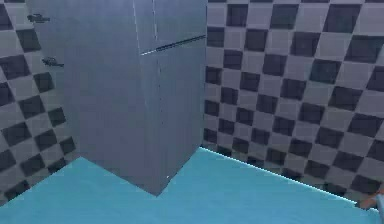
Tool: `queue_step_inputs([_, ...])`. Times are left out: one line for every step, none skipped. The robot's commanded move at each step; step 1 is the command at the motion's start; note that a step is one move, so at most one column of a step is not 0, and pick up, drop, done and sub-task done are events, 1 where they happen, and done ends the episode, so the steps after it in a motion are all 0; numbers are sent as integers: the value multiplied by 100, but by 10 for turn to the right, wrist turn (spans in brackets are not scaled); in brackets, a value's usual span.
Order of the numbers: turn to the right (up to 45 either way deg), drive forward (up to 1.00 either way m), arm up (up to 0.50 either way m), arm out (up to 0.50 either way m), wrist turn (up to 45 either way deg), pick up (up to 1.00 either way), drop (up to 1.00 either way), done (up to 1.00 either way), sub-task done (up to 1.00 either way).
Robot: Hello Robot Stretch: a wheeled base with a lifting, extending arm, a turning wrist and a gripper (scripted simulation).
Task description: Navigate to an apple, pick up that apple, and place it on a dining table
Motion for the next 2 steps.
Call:
queue_step_inputs([450,0,0,0,0,0,0,0,0])
queue_step_inputs([450,0,0,0,0,0,0,0,0])
